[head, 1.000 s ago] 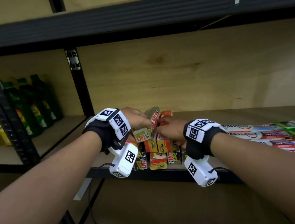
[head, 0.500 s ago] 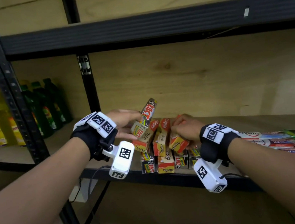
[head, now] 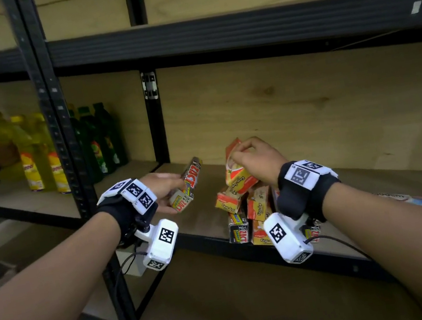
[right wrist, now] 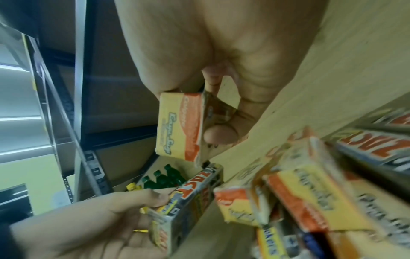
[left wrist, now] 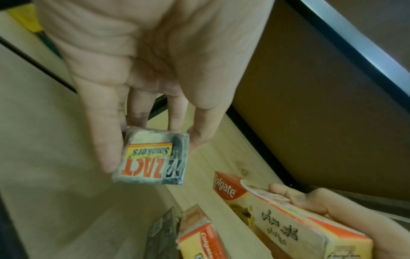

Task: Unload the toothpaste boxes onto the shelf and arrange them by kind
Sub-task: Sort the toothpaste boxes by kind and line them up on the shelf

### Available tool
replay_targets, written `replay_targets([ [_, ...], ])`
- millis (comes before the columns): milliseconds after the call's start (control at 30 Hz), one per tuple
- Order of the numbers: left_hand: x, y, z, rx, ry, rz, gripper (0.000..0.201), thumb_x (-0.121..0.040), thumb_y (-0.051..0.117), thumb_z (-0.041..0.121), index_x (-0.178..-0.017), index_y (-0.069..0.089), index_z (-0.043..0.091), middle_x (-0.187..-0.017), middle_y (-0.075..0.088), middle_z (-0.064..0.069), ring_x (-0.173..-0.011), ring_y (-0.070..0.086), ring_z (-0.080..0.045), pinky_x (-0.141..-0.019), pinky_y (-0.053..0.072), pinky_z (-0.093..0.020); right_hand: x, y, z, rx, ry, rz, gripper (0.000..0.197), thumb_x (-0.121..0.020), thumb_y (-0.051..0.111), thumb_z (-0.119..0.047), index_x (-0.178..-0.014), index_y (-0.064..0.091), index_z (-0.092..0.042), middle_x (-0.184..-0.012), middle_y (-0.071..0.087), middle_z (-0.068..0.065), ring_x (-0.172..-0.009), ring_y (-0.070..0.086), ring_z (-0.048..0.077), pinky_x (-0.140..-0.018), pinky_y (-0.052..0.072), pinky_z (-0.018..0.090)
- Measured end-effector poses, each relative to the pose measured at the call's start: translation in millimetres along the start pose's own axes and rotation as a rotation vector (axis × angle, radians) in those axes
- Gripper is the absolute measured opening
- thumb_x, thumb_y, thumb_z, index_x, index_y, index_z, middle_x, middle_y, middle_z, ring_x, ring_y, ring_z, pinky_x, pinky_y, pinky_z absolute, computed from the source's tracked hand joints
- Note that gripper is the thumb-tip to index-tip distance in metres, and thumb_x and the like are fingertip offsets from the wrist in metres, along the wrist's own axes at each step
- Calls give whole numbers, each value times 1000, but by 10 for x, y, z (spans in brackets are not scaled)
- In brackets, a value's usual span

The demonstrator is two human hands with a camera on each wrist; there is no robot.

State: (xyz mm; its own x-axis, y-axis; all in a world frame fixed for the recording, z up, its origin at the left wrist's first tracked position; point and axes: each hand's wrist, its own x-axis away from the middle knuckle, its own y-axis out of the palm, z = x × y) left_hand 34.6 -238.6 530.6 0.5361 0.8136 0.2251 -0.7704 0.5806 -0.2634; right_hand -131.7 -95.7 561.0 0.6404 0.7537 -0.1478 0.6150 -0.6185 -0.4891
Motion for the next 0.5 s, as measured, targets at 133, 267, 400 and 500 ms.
replay_targets([
  [133, -62, -95, -188, 40, -34, -26, 31, -91, 62, 12, -122, 62, 17, -90, 66, -11, -75, 66, -21, -67, 58, -35, 12, 344, -142, 34, 22, -81, 18, -80, 60, -36, -96, 63, -28, -97, 66, -5, -82, 66, 19, -61, 59, 33],
  [267, -128, -156, -342, 64, -100, -27, 34, -87, 69, 17, -120, 65, 15, -112, 64, -18, -90, 65, -28, -58, 61, -35, -47, 584, -220, 307, 6, -195, 33, -85, 58, -37, -109, 68, -16, -108, 68, 7, -97, 67, 30, -84, 58, 45],
  [400, -161, -116, -479, 108, -95, -79, 35, -86, 69, 18, -121, 65, 11, -110, 65, -20, -84, 66, -27, -52, 57, -29, -169, 781, -223, 570, 8, -233, 39, -91, 53, -39, -115, 68, -12, -114, 69, 8, -98, 67, 25, -86, 54, 33],
  [500, -200, -86, -540, 106, -66, -108, 34, -85, 70, 21, -118, 67, 12, -97, 69, -18, -78, 69, -26, -58, 58, -29, -261, 862, -179, 669, 13, -242, 38, -90, 57, -38, -116, 68, -13, -103, 66, 2, -87, 62, 20, -71, 49, 27],
])
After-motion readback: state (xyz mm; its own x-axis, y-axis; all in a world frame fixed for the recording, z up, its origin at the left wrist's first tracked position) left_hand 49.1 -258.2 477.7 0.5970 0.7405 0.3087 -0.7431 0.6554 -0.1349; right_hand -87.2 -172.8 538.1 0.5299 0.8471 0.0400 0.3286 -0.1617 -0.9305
